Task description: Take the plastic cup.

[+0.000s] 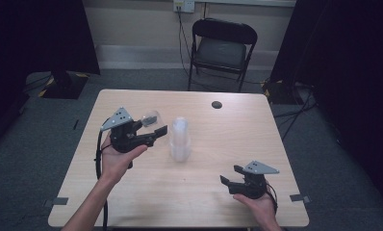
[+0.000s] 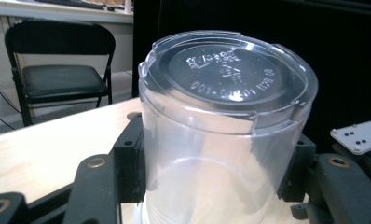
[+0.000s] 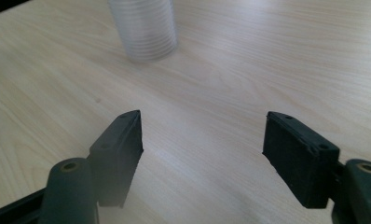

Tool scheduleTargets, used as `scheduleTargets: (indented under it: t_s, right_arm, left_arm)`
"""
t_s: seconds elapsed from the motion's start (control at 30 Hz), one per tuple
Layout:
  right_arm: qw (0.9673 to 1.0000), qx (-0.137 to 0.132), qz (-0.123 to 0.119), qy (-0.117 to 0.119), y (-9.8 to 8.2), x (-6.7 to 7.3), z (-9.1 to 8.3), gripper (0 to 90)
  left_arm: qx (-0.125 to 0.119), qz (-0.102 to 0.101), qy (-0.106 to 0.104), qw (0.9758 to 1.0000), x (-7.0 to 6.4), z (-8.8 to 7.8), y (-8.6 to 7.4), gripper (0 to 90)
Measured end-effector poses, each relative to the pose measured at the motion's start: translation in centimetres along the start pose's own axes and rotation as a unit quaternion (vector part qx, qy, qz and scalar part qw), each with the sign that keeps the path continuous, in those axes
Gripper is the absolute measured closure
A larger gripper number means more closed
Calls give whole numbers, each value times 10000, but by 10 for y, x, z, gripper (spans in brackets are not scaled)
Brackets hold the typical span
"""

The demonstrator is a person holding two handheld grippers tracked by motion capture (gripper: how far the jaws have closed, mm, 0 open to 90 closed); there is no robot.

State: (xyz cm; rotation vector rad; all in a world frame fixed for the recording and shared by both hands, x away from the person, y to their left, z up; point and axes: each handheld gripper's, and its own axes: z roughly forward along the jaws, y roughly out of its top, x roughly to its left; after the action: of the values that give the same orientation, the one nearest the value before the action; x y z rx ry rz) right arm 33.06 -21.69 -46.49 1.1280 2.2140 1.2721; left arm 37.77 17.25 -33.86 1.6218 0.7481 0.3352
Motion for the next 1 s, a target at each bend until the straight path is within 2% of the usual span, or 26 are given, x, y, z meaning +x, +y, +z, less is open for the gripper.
scheduleTargets:
  t_s: [0.1,0.13,0.27,0.37,0.6,0.67,0.7,0.77,0.83,0.87,1.0]
  right_arm:
    - [9998,-25,-151,109,3,8,1,340]
    - [9998,-25,-151,109,3,8,1,340]
    - [9992,-230,-245,203,6,15,-2,412]
    - [9988,-234,-321,301,9,21,0,426]
    - [9967,-331,-473,566,19,36,2,463]
    - [9956,-418,-502,671,24,42,4,474]
    - [9952,-439,-540,689,26,45,5,485]
    - [9934,-544,-632,790,32,53,8,507]
    - [9916,-642,-701,872,37,61,11,523]
    - [9905,-686,-748,930,39,64,14,524]
    - [9873,-806,-874,1056,48,76,22,549]
  left_arm:
    - [117,-180,-166,9996,-1,0,-8,423]
    - [117,-180,-166,9996,-1,0,-8,424]
    - [237,-456,-204,9985,-5,2,-15,433]
    - [256,-575,-304,9976,-10,3,-17,443]
    - [521,-659,-566,9949,-22,6,-23,445]
    - [580,-612,-546,9949,-23,5,-24,445]
    - [651,-712,-565,9937,-24,3,-27,447]
    - [582,-761,-550,9939,-25,1,-31,450]
    - [681,-833,-556,9926,-24,2,-34,453]
    - [667,-823,-535,9929,-24,1,-34,454]
    - [647,-913,-629,9917,-26,3,-37,462]
